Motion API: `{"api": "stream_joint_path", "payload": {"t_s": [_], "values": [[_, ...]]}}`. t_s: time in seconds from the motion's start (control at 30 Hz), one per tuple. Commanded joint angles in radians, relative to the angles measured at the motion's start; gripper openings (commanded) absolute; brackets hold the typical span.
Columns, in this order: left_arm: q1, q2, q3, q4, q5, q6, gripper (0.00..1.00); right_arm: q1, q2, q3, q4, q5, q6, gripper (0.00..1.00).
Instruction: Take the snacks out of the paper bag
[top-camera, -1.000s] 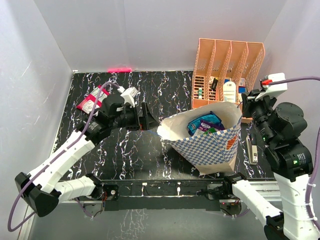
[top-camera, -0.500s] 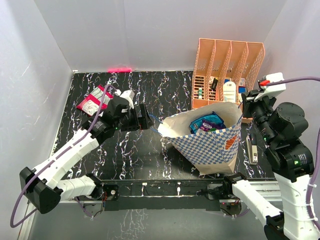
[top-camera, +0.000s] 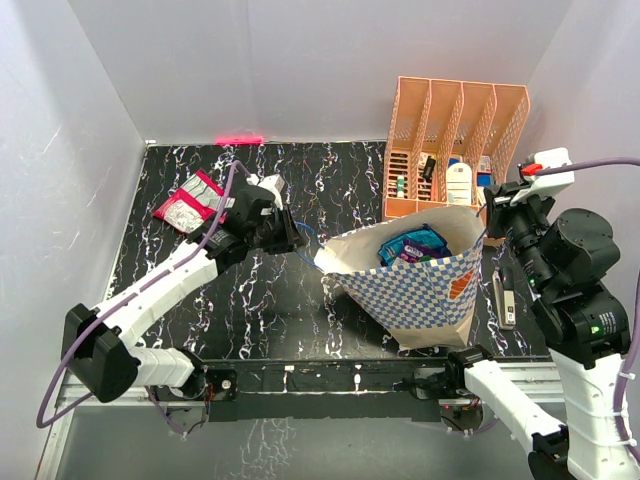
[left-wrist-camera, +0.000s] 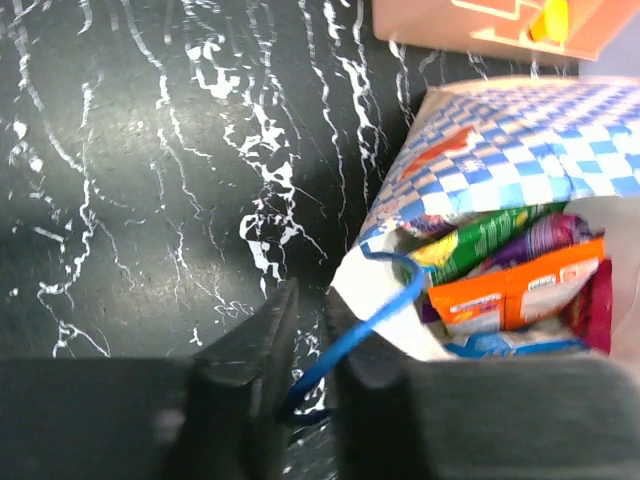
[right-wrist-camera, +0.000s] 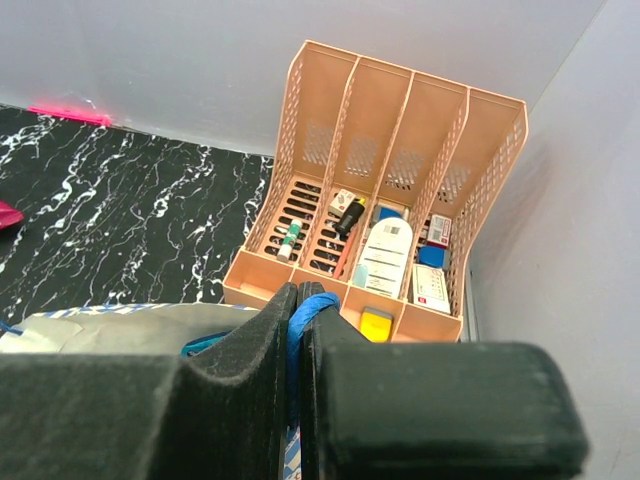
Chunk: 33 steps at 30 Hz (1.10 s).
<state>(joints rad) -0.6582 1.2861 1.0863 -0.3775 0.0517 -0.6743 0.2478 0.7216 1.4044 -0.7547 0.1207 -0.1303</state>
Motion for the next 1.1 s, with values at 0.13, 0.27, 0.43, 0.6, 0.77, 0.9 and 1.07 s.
{"api": "stream_joint_path", "payload": {"t_s": [0.13, 0.27, 0.43, 0.6, 0.77, 0.9, 1.07], "values": [[0.001, -0.056, -0.036, 0.186, 0.291, -0.077, 0.0, 0.029, 0.072, 0.115, 0.229, 0.267, -0.023, 0.07], [-0.046, -0.093, -0.074, 0.294, 0.41, -0.175, 0.0, 0.046, 0.128, 0.146, 0.25, 0.336, -0.053, 0.07], [-0.109, -0.15, -0.067, 0.262, 0.359, -0.174, 0.0, 0.051, 0.16, 0.167, 0.276, 0.217, -0.079, 0.07], [-0.116, -0.207, -0.124, 0.235, 0.358, -0.186, 0.0, 0.051, 0.155, 0.161, 0.218, -0.139, -0.014, 0.07], [-0.122, -0.244, -0.197, 0.219, 0.39, -0.2, 0.0, 0.051, 0.1, -0.008, 0.362, -0.509, 0.277, 0.07], [-0.128, -0.283, -0.231, 0.236, 0.42, -0.217, 0.0, 0.051, 0.072, -0.213, 0.61, -0.716, 0.563, 0.07], [-0.135, -0.334, -0.229, 0.279, 0.45, -0.208, 0.0, 0.051, 0.099, -0.282, 0.71, -0.794, 0.733, 0.07]]}}
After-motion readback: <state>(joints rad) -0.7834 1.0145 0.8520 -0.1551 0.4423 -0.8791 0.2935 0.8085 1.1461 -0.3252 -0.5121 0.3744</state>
